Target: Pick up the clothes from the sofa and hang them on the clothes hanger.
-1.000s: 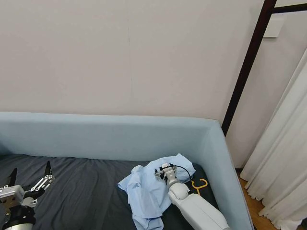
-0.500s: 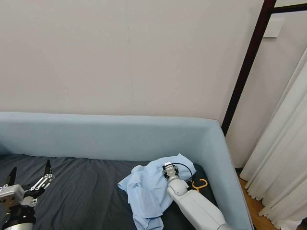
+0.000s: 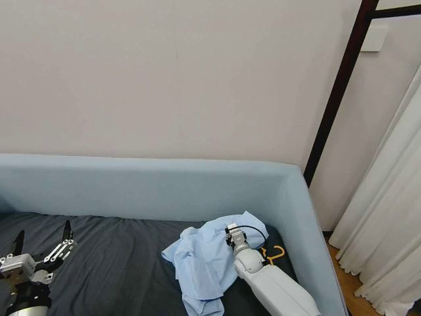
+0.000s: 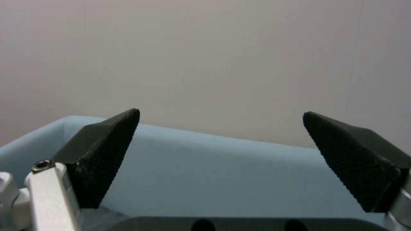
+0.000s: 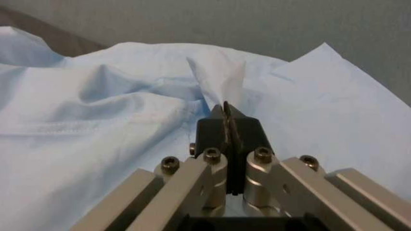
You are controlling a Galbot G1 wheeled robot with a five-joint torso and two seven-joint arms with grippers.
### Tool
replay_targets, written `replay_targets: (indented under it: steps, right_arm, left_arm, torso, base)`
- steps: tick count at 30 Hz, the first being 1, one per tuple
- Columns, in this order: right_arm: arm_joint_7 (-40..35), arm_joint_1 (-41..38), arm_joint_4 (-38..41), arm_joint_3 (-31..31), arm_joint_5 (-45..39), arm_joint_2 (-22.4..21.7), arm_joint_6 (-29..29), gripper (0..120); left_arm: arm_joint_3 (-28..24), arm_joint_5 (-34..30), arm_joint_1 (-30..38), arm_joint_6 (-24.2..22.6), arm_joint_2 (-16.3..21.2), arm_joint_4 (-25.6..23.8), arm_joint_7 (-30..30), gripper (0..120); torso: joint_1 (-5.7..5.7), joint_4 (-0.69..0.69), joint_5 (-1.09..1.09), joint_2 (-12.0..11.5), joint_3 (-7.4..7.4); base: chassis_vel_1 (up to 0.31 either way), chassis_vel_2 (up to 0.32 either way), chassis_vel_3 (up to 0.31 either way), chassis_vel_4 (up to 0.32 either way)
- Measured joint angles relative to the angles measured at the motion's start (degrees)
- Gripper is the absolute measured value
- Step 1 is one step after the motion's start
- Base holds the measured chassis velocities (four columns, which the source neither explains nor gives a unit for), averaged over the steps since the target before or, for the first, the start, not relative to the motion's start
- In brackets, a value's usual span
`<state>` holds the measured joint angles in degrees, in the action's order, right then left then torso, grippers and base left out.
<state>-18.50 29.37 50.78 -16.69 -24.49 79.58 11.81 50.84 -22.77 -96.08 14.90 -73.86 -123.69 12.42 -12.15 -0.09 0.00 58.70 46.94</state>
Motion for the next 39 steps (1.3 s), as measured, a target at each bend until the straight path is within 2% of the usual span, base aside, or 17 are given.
replay_targets:
  steps: [17, 21, 22, 32, 34, 38, 39]
  right_arm:
    - [0.85, -0.24, 0.2, -0.23, -1.54, -0.6, -0.29, 0]
    - [0.93, -0.38, -0.74, -0.23, -1.3, 0.05, -0.29, 19]
    - [0.93, -0.38, -0.74, -0.23, -1.3, 0.05, -0.29, 19]
    - [0.94, -1.37, -4.09, 0.47, 0.8, 1.8, -0.32, 57]
    - [0.91, -1.59, -4.65, 0.65, 1.05, 2.02, -0.31, 55]
    - [0.93, -2.22, -6.14, 1.13, 1.37, 2.61, -0.18, 39]
    - [0.93, -2.22, -6.14, 1.13, 1.37, 2.61, -0.18, 39]
  left_arm:
    - [0.33, 0.12, -0.38, 0.5, -0.08, 0.0, 0.19, 100]
    - [0.4, 0.1, -0.33, 0.53, -0.06, 0.0, 0.26, 100]
    - [0.4, 0.1, -0.33, 0.53, -0.06, 0.0, 0.26, 100]
    - [0.46, 0.06, -0.21, 0.56, -0.06, 0.09, 0.34, 100]
    - [0.46, 0.05, -0.18, 0.56, -0.06, 0.09, 0.36, 100]
    - [0.62, -0.07, -0.12, 0.63, -0.02, 0.25, 0.51, 100]
    - [0.62, -0.07, -0.12, 0.63, -0.02, 0.25, 0.51, 100]
  torso:
    - [0.0, 0.0, -0.01, 0.0, 0.0]
    - [0.0, 0.0, -0.01, 0.0, 0.0]
    - [0.0, 0.0, -0.01, 0.0, 0.0]
    - [0.0, 0.0, -0.01, 0.0, 0.0]
    - [0.0, 0.0, 0.0, 0.0, 0.0]
    - [0.0, 0.0, 0.0, 0.0, 0.0]
    - [0.0, 0.0, 0.0, 0.0, 0.0]
  base:
    - [0.0, 0.0, 0.0, 0.0]
    - [0.0, 0.0, 0.0, 0.0]
    - [0.0, 0.0, 0.0, 0.0]
    - [0.0, 0.0, 0.0, 0.0]
    - [0.0, 0.0, 0.0, 0.0]
    - [0.0, 0.0, 0.0, 0.0]
    - [0.0, 0.0, 0.0, 0.0]
